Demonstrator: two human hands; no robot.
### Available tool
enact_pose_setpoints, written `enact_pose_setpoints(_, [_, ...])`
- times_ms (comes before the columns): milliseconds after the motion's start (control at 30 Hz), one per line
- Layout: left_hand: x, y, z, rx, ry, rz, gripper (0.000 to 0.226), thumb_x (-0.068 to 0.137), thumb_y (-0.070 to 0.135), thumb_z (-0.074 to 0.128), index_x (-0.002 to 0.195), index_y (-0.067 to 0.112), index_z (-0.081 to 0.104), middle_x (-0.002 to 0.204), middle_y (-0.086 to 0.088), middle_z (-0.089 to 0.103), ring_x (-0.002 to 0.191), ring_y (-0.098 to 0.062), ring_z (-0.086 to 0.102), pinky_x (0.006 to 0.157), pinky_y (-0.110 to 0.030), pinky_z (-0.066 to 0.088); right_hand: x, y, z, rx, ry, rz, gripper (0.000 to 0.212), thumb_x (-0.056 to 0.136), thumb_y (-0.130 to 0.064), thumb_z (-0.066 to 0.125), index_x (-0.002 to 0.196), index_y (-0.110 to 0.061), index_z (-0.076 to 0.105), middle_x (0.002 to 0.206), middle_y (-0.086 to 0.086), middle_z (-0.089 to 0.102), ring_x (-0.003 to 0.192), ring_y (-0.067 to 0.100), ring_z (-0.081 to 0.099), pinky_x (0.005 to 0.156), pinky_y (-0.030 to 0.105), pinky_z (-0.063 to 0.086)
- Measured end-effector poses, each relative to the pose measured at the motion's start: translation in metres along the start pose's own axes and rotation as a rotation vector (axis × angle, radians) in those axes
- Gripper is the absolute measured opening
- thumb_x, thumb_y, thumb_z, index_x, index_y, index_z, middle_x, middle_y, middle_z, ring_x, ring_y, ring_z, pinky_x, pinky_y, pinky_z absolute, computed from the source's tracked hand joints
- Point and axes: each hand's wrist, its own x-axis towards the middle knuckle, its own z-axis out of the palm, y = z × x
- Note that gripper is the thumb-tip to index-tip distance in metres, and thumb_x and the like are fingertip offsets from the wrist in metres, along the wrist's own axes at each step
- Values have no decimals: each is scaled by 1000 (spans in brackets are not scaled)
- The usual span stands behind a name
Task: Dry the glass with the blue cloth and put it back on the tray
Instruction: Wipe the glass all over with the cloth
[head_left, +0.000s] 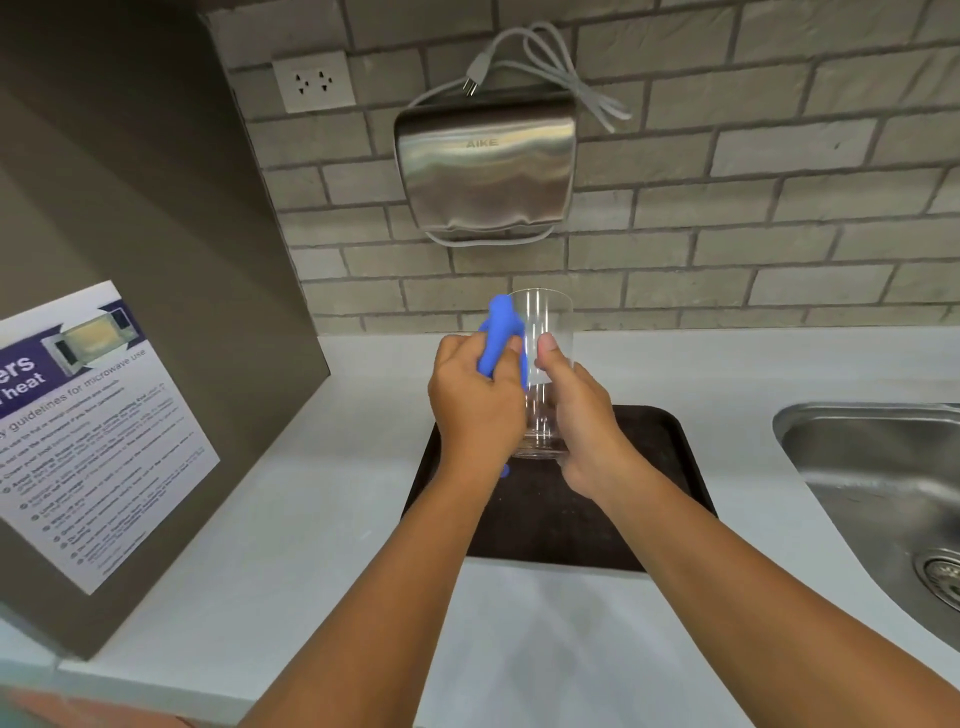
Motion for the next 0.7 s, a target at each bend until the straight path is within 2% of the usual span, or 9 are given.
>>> enact_pose_setpoints(33, [7, -1, -1, -25, -3, -93, 26, 93, 26, 61, 67, 24, 58, 77, 1, 55, 64, -10, 58, 62, -24, 50, -1, 0, -1, 44, -32, 9, 58, 77, -67, 67, 106, -16, 64, 97, 17, 69, 73, 19, 72, 68, 41, 62])
enact_pose_setpoints(100, [17, -2, -3, -124, -70, -332, 25, 93, 31, 60, 69, 23, 60, 73, -8, 62, 64, -24, 62, 59, -37, 55, -2, 0, -5, 119, -87, 41, 59, 80, -63, 65, 113, -14, 62, 99, 17, 68, 81, 30, 71, 73, 47, 61])
enact_pose_setpoints(167, [23, -6, -7, -261, -144, -569, 19, 94, 32, 60, 82, 19, 67, 74, -9, 71, 61, -25, 69, 50, -32, 56, -3, 0, -7, 145, -152, 54, 75, 74, -66, 65, 122, -9, 60, 97, 15, 69, 81, 29, 71, 76, 48, 60])
enact_pose_setpoints(233, [23, -10, -9, -374, -165, -683, 21, 93, 32, 61, 99, 14, 71, 82, -10, 75, 65, -23, 72, 52, -31, 58, -4, 0, -8, 131, -231, 49, 80, 70, -67, 63, 123, -7, 63, 89, 10, 69, 75, 24, 71, 70, 42, 59])
enact_pose_setpoints(333, [22, -18, -5, -383, -110, -638, 20, 93, 34, 62, 100, 18, 72, 87, -9, 76, 76, -27, 74, 67, -42, 63, -3, 2, -7, 157, -227, 61, 70, 73, -64, 64, 119, -12, 67, 99, 16, 66, 89, 34, 68, 87, 55, 56])
enact_pose_setpoints(433, [18, -19, -3, -343, -59, -572, 21, 94, 35, 60, 85, 19, 70, 88, -19, 73, 76, -32, 69, 75, -49, 61, 2, 9, -4, 78, -23, -1, 59, 80, -60, 67, 113, -11, 63, 98, 19, 59, 88, 39, 64, 90, 62, 54])
enact_pose_setpoints(567, [17, -21, -2, -165, -13, -429, 28, 96, 34, 56, 85, 10, 64, 77, -13, 61, 67, -27, 61, 60, -34, 56, 3, 12, -4, -26, 33, -5, 39, 90, -60, 57, 99, -23, 65, 92, 9, 74, 75, 23, 76, 63, 40, 62])
enact_pose_setpoints(633, [12, -22, 0, -63, -4, -336, 29, 96, 34, 54, 83, 9, 62, 87, -14, 62, 73, -25, 62, 67, -32, 55, 3, 12, -3, -53, -19, 51, 45, 84, -65, 58, 102, -25, 65, 100, 11, 75, 82, 26, 77, 65, 43, 63])
enact_pose_setpoints(700, [5, -20, 1, -8, -7, -207, 25, 96, 32, 55, 77, 16, 59, 93, -7, 57, 69, -5, 60, 62, -15, 49, 3, 14, -1, -82, -26, 42, 56, 75, -69, 65, 106, -22, 64, 106, 14, 73, 89, 30, 76, 74, 51, 63])
